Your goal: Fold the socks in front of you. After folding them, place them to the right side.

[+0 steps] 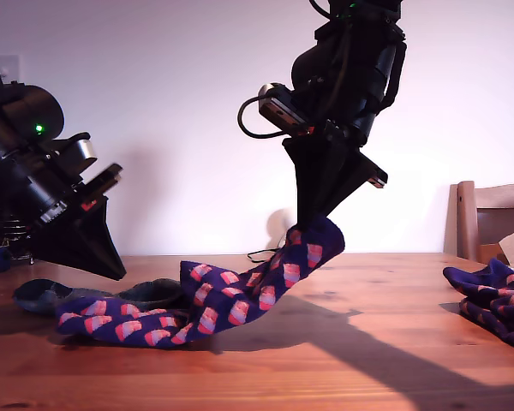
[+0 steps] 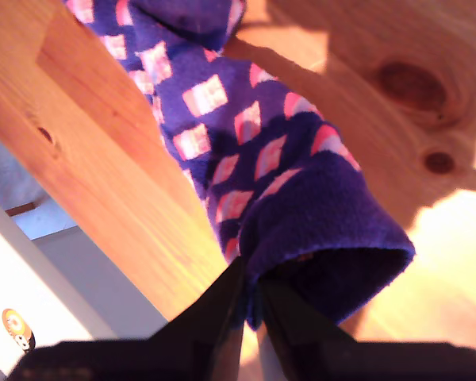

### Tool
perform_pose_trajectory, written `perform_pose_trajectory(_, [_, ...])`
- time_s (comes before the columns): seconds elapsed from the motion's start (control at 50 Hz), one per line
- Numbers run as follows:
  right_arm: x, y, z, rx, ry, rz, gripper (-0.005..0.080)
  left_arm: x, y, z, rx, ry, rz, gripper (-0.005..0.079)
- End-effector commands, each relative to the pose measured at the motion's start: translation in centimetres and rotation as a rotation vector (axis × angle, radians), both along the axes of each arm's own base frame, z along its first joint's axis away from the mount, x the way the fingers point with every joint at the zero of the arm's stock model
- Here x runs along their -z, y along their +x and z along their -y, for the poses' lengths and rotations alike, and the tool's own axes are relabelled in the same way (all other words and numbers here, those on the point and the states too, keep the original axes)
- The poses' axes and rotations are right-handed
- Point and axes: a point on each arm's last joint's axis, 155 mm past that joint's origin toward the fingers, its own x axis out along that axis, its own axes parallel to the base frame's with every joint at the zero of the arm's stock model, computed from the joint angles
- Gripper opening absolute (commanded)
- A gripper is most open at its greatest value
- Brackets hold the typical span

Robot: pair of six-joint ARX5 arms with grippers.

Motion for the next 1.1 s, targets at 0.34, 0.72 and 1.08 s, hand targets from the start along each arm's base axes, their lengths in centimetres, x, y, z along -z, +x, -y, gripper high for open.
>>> perform_pose_trajectory(0.34, [0.8,0.6,-0.4,-0.007,0.011,0.015,-0.0013,1.2,-2.9,-1.6,0.056,0.095,-0.107,-0.0022])
perform_pose_trajectory(0.72, [0.9,1.5,-0.6,-0.005,0.012,0.055,-0.0013,4.0,-2.3,-3.8,0.016,0.237,-0.121,-0.0022])
perform_pose_trajectory(1.08, [1.6,3.2,1.2,0.086,-0.1,0.11,-0.0013,6.9,-3.2,-3.9,0.019,0.293,-0.193,-0.0022])
